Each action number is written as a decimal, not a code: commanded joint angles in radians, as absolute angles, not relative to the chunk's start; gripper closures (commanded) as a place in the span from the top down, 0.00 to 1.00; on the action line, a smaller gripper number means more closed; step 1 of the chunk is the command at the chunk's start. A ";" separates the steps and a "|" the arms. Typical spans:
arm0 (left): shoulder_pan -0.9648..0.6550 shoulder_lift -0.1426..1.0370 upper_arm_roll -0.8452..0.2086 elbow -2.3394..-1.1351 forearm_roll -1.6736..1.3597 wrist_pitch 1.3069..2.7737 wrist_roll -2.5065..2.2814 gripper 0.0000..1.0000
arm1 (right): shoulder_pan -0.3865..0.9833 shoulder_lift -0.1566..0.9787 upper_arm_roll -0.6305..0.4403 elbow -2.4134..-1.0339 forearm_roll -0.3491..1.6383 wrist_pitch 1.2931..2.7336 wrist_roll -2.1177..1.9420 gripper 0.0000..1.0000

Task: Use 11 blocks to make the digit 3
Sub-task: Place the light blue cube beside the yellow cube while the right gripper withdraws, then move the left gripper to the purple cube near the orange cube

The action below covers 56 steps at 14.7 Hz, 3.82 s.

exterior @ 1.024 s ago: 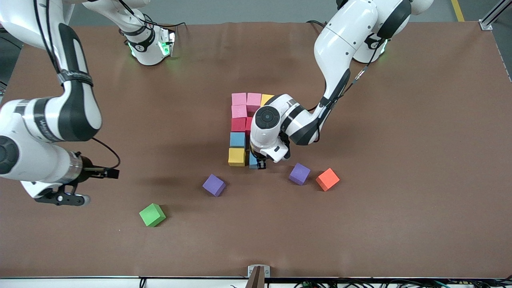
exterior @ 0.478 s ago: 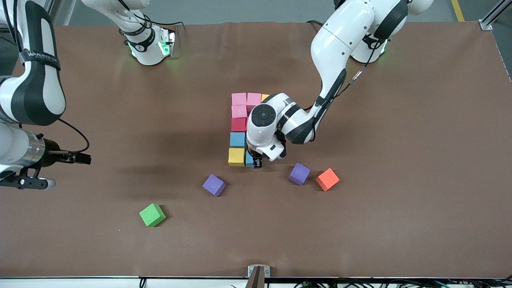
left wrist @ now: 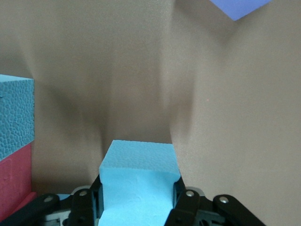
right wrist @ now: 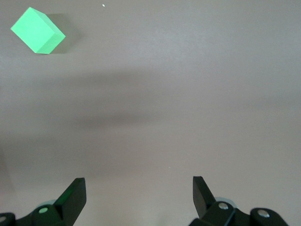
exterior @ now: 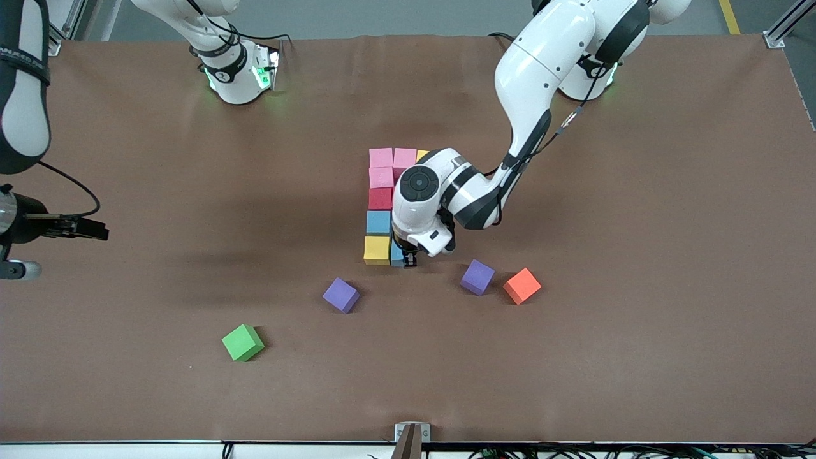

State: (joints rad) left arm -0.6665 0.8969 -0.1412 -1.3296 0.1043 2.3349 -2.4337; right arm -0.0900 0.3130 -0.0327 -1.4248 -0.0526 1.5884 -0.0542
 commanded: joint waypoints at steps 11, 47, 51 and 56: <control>-0.675 0.924 -0.137 -1.295 0.114 2.362 -2.442 1.00 | -0.100 0.313 -0.018 -1.367 -0.060 1.582 -0.063 1.00; -0.399 0.670 -0.152 -1.644 0.178 2.391 -1.697 1.00 | -0.092 0.170 -0.012 -1.446 0.002 1.483 -0.052 1.00; -0.402 0.679 -0.152 -1.646 0.176 2.393 -1.697 1.00 | -0.094 0.137 -0.012 -1.479 0.002 1.486 -0.054 1.00; -0.403 0.696 -0.152 -1.643 0.176 2.436 -1.698 1.00 | -0.094 0.127 -0.014 -1.485 0.002 1.483 -0.054 1.00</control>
